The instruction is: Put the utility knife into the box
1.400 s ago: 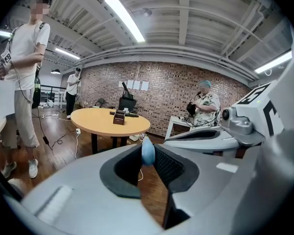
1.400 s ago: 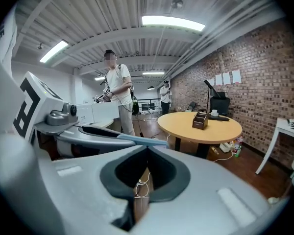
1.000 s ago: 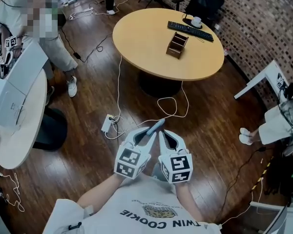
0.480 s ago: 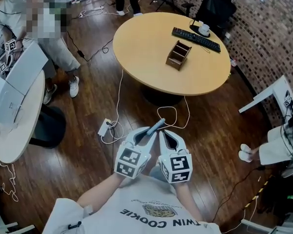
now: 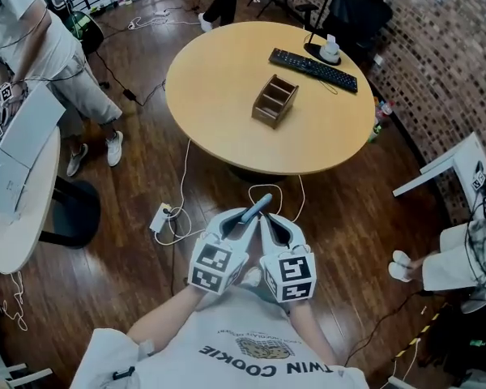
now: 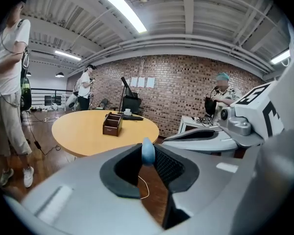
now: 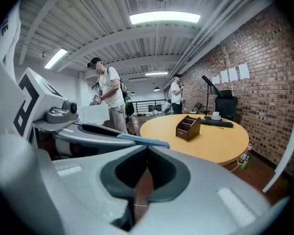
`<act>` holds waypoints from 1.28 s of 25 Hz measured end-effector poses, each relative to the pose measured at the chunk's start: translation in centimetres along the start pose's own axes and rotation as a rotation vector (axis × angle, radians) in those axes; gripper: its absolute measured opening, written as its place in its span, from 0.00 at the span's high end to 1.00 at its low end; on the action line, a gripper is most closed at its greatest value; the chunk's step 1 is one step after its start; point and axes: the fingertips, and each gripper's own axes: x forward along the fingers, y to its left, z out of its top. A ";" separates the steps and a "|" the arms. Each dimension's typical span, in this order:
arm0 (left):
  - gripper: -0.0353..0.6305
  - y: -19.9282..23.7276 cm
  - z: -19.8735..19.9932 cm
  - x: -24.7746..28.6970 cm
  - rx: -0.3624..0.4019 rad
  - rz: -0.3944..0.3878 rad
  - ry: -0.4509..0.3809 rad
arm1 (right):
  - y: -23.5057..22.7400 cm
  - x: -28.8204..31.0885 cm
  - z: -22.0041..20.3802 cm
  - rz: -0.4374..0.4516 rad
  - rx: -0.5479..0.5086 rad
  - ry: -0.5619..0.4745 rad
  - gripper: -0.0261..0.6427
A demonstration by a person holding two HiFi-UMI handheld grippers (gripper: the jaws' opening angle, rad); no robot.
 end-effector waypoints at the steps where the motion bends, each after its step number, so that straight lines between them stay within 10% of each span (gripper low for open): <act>1: 0.84 -0.2 0.3 0.9 0.003 0.003 0.000 | -0.8 0.1 0.1 0.003 -0.003 0.001 0.96; 18: 0.83 -0.2 2.6 6.0 0.037 -0.025 0.024 | -6.3 1.5 1.5 -0.034 0.017 -0.011 0.96; 32: 0.83 8.8 4.0 12.1 0.064 -0.125 0.056 | -8.3 11.3 4.0 -0.123 0.031 0.024 0.96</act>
